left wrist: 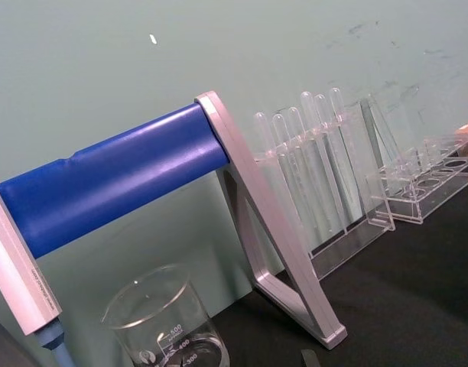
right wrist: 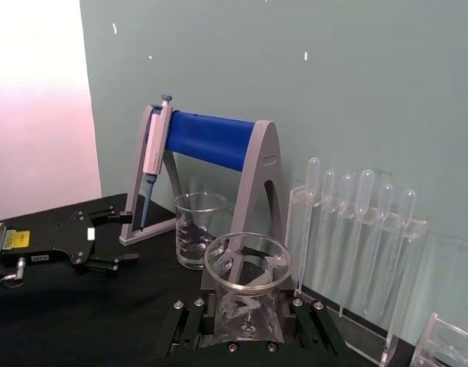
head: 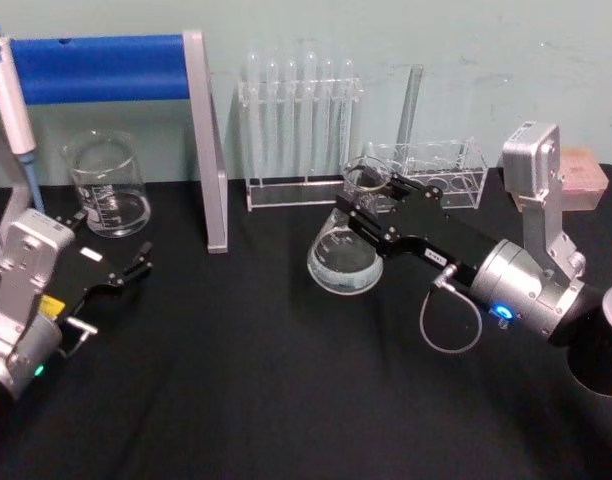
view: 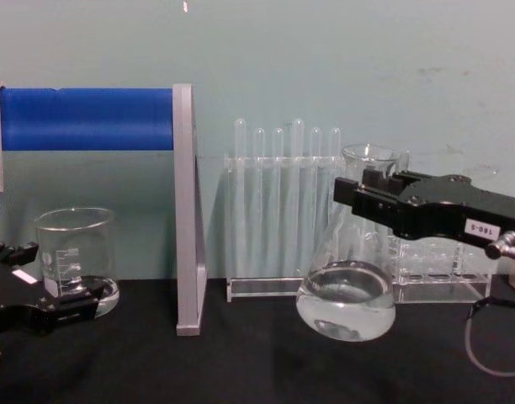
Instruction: Grasp the erlenmeyer flask with one hand, shake it three times, then place it back.
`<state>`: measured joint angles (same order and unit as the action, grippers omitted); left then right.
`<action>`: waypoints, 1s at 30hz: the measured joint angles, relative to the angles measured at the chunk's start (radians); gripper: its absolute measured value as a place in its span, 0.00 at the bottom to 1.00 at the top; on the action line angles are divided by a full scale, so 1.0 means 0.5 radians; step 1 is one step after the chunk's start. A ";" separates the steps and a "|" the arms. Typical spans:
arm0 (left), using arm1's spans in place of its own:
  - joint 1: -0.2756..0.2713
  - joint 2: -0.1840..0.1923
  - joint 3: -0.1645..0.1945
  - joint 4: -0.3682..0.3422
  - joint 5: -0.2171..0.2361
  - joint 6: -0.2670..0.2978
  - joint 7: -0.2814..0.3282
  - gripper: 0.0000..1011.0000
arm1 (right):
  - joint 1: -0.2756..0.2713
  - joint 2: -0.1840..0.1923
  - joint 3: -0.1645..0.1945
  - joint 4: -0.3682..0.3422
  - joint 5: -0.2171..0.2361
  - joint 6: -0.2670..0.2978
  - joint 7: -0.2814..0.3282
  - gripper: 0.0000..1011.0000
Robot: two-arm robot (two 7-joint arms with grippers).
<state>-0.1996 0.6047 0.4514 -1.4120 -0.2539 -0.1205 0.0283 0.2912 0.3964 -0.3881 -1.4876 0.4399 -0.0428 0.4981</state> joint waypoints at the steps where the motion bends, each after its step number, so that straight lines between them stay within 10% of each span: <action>1: 0.000 0.000 0.000 0.000 0.000 0.000 0.000 0.99 | 0.000 0.002 -0.002 -0.002 0.001 0.000 -0.002 0.45; 30: 0.000 0.000 0.000 0.000 0.000 0.000 0.000 0.99 | 0.029 -0.003 -0.056 0.102 -0.001 -0.030 0.023 0.45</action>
<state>-0.1995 0.6047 0.4514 -1.4120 -0.2539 -0.1205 0.0283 0.3058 0.3951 -0.4160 -1.4365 0.4396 -0.0577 0.5098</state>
